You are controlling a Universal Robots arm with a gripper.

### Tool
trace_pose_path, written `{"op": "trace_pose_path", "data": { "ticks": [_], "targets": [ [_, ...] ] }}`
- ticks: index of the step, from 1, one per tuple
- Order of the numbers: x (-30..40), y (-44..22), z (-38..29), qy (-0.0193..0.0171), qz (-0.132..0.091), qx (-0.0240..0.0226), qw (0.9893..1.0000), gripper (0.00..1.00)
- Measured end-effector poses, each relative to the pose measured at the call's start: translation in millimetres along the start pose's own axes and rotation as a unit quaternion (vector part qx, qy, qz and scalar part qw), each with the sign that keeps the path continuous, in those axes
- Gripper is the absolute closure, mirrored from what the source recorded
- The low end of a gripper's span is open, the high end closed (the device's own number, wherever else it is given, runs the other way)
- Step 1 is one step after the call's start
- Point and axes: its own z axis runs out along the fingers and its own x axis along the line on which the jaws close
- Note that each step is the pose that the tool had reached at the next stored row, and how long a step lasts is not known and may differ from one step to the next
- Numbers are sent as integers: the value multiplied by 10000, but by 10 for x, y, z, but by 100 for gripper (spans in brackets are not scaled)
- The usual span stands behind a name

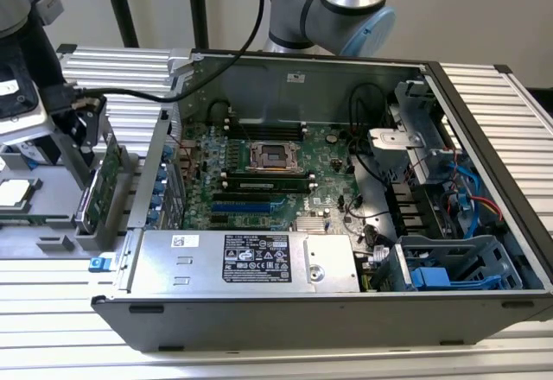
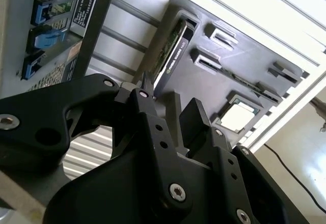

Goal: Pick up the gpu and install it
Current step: 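Pick up the gpu and move the gpu toward the slot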

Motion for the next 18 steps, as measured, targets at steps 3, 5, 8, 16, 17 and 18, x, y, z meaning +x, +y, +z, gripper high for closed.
{"op": "trace_pose_path", "data": {
  "ticks": [3, 5, 8, 16, 17, 18],
  "targets": [
    [0, -1, 19, 0, 0, 0, 10000, 0],
    [0, -2, 31, 1, 0, 1, 10000, 0],
    [0, -2, 47, 1, 0, 1, 10000, 0],
    [1, -4, 82, 1, 0, 1, 10000, 0],
    [1, -4, 86, 1, 0, 1, 10000, 0],
    [1, -5, 90, 1, 0, 1, 10000, 0]
  ]
}}
